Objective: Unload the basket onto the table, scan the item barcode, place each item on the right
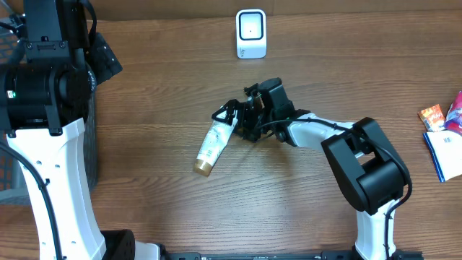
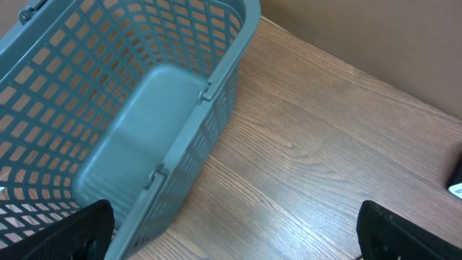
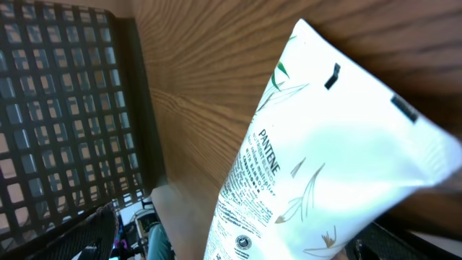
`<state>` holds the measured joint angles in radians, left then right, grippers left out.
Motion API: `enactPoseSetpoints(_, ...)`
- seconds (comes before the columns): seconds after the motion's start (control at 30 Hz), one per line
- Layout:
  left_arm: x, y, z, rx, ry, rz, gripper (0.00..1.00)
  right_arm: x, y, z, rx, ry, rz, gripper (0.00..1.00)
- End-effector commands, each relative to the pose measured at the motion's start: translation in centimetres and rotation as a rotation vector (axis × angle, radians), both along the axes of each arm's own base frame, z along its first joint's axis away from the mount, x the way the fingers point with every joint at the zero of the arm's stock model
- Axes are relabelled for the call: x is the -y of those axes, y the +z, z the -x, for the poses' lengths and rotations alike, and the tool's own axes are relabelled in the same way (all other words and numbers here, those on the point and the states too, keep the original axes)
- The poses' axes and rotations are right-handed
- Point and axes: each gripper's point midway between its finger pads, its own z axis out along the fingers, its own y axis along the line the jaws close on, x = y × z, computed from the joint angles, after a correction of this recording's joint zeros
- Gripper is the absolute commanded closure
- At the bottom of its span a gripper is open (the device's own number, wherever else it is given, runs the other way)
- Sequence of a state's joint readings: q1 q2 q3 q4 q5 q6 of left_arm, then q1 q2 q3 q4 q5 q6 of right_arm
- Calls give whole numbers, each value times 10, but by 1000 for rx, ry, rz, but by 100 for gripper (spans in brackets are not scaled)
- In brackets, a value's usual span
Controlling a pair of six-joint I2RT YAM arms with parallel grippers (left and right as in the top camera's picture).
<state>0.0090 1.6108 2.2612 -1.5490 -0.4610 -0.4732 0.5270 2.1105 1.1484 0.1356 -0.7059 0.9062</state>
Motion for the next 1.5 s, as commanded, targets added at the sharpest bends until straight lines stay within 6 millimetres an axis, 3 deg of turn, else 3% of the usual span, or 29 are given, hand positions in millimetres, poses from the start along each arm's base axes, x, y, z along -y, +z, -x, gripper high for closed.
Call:
enactPoseSetpoints(0.0,-4,0,2,5,30,-3,0,12,-70,26,-142,-53,143,0)
enactPoseSetpoints(0.13,-4,-1,4,-6,30,-2,0,14,-93,25,-139,-69,169,1)
enactPoseSetpoints(0.17,-4,-2,5,-10,30,-2,0,15,-99,24,-136,-73,173,5)
enactPoseSetpoints(0.3,-4,-3,6,-17,30,-3,0,13,-113,21,-117,-74,159,42)
enactPoseSetpoints(0.4,-4,-3,6,-16,31,-3,0,12,-114,18,-101,-75,148,55)
enactPoseSetpoints(0.63,-4,-3,6,-17,32,-5,0,12,-114,12,-65,-86,154,96)
enactPoseSetpoints(0.9,4,-8,2,-24,0,37,0,12,-106,16,-102,-45,96,96)
enactPoseSetpoints(0.93,9,-11,-1,-28,-22,65,0,13,-104,16,-112,-39,82,93)
enactPoseSetpoints(1.0,19,-20,-8,-45,-59,116,0,17,-99,16,-135,-23,44,74)
enactPoseSetpoints(1.03,23,-24,-12,-57,-73,136,0,20,-96,16,-153,-13,21,73)
enactPoseSetpoints(1.13,33,-41,-25,-112,-132,166,0,34,-87,14,-192,18,-47,79)
enactPoseSetpoints(1.2,42,-56,-35,-157,-184,203,14,47,-79,10,-210,21,-79,81)
enactPoseSetpoints(1.27,61,-74,-45,-201,-245,292,23,62,-74,5,-207,5,-63,83)
enactPoseSetpoints(1.3,70,-83,-51,-223,-270,338,38,73,-72,1,-196,-10,-34,90)
enactPoseSetpoints(1.37,82,-102,-63,-265,-299,393,86,91,-68,-4,-180,-44,35,96)
enactPoseSetpoints(1.4,86,-113,-70,-288,-304,404,96,98,-63,-5,-168,-54,66,96)
enactPoseSetpoints(1.43,89,-121,-75,-307,-308,409,96,104,-57,-5,-149,-53,93,96)
enactPoseSetpoints(1.47,96,-142,-85,-358,-315,416,96,113,-49,-1,-118,-35,153,96)
